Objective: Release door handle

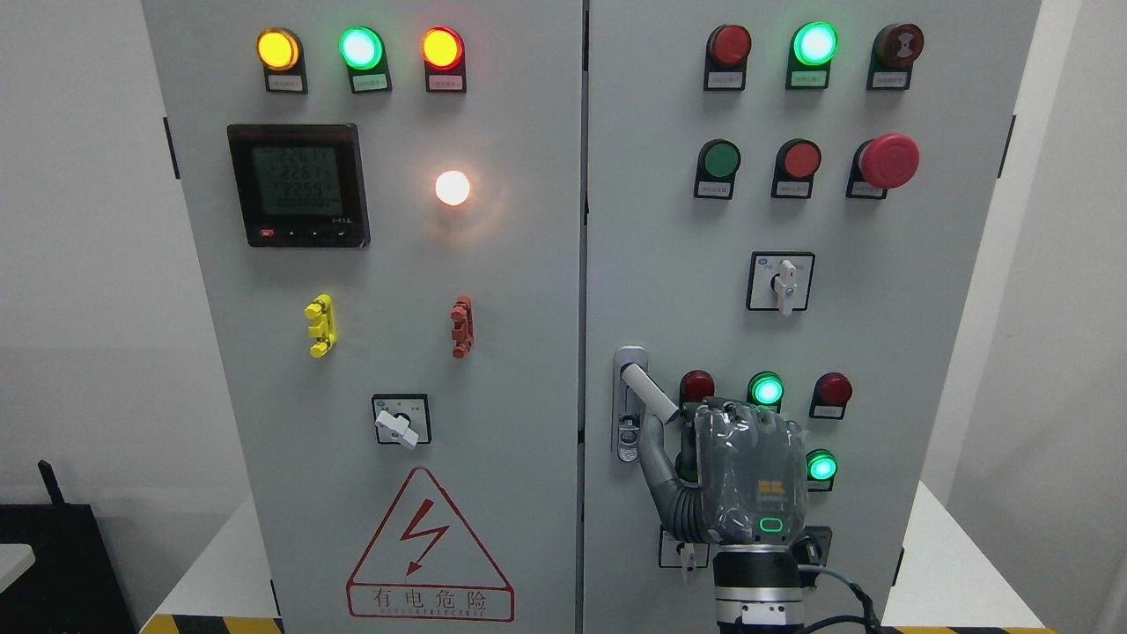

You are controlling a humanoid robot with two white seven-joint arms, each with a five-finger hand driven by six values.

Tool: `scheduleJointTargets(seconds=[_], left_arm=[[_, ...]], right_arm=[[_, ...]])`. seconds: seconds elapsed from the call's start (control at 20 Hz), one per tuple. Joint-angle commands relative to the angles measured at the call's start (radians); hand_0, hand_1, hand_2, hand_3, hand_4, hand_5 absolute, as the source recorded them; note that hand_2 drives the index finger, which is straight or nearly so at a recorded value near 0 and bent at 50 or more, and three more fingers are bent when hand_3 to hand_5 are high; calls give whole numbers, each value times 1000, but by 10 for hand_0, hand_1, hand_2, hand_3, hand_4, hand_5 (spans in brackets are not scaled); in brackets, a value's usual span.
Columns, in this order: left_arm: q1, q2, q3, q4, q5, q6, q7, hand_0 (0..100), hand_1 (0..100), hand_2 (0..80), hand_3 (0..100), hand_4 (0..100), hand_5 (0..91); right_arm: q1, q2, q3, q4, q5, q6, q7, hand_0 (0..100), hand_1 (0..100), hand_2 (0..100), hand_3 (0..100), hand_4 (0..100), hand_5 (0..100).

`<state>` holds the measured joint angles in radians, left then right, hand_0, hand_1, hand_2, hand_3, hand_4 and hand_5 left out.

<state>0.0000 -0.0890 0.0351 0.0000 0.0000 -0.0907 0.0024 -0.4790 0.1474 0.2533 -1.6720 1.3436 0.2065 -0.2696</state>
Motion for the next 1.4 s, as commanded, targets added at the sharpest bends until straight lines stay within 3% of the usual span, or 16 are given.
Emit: scheduleJointTargets(seconds=[0.0,1.35], left_arm=[[-15,0,0,23,-28,0,1,120,389,0,0,0,0],[-15,0,0,25,-28,0,1,120,389,0,0,0,0]], right_arm=[[0,0,-3,-2,0,5,6,609,397,1000,1000,1000,973],[-13,4,-25,-9,0,19,6,616,385,1000,1000,1000,975]])
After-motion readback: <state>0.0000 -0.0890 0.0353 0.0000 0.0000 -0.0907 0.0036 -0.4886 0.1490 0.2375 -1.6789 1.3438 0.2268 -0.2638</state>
